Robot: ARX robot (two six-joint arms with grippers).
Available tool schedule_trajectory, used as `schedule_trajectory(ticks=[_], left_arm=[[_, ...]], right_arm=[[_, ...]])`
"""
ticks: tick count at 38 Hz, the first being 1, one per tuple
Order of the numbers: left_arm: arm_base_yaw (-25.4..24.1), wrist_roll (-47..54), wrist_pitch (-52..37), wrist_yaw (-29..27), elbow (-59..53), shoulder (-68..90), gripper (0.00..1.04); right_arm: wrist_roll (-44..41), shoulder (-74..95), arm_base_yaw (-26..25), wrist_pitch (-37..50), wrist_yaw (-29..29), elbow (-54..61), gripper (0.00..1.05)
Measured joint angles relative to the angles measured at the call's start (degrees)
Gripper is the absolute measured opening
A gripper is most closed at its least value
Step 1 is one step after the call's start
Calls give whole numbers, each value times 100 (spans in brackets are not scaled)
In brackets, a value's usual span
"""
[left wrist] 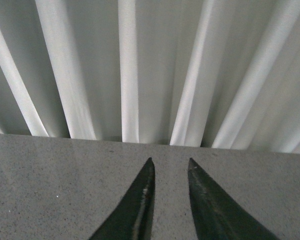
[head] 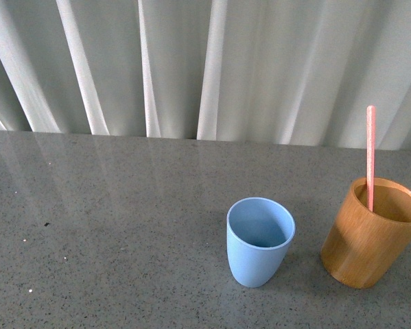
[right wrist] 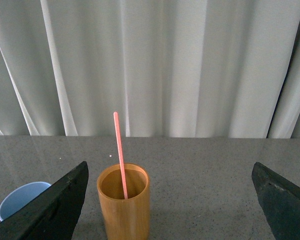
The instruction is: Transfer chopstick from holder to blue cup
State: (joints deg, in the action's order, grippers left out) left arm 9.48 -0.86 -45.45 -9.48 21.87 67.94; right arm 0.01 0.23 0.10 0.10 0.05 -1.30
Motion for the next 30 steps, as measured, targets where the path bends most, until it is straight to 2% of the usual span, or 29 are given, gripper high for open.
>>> schedule_trajectory(ticks=[5,16,18,22,30], left_arm=[[-140,20,-44,205,-470,-417,3],[-472,46,155,503,-1314,-1491,4],[-734,50,286,872,-1443,-1740,4],[-907,48,455,911,-1591,-2059,4],[-935,50,1003,938,-1862,-2881,4]], right_arm=[[0,0,0,0,2,0,95],[0,2,0,0,2,0,95],[0,2,0,0,0,0,95],[0,0,0,0,0,0,95],[0,0,0,0,0,0,95]])
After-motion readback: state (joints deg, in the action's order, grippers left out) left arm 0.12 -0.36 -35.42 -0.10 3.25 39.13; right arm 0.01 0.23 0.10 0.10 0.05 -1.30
